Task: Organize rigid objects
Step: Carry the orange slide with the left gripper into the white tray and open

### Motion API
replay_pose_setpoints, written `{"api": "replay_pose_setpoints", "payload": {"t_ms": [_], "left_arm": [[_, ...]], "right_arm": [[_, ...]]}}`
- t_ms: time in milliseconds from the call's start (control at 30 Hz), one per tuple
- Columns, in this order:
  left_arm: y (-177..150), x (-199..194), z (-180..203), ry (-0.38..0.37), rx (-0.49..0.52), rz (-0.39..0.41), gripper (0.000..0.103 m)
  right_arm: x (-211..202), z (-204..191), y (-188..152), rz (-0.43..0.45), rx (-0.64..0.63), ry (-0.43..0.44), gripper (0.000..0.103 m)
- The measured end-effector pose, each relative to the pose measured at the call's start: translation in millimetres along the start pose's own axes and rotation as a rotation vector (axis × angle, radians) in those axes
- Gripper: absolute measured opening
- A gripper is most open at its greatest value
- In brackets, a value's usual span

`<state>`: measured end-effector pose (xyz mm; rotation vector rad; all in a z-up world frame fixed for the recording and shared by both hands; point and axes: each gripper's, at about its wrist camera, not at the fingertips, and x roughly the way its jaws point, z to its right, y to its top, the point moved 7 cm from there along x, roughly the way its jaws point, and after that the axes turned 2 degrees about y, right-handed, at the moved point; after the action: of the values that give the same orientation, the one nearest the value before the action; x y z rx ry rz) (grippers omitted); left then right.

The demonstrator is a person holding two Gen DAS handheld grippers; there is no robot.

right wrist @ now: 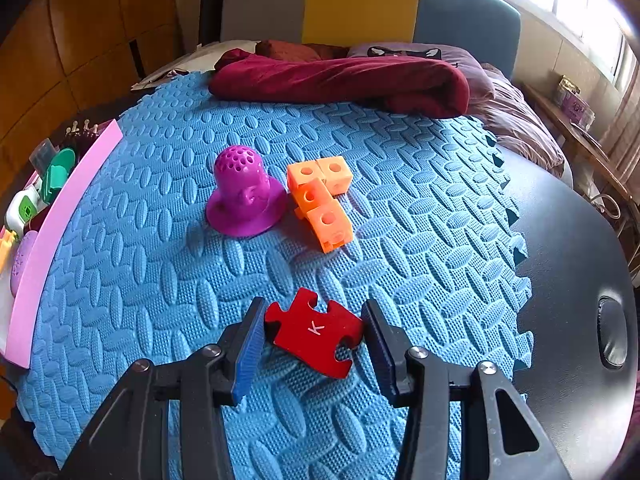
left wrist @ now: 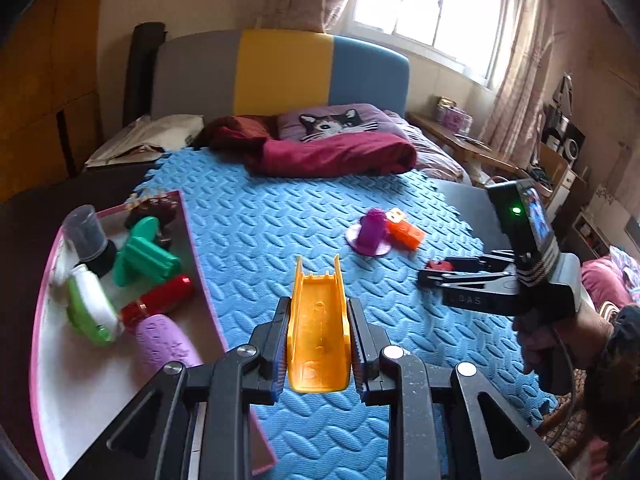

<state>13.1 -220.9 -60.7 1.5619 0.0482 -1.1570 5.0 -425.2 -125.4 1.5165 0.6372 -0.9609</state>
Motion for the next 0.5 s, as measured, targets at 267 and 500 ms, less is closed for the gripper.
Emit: {"api": "replay_pose_setpoints", "payload": {"t_ms": [267,500], "left_arm": [[-4,-8,-34,0.060,-0.037,0.001,0.026],[-11,-22,-89,0.134,-0.129,-0.001,0.026]], "right_arm": [[0,1,1,-0.001,0.005,0.005,0.048],[1,1,0,0.001,-0.001,0.001,0.048]]}}
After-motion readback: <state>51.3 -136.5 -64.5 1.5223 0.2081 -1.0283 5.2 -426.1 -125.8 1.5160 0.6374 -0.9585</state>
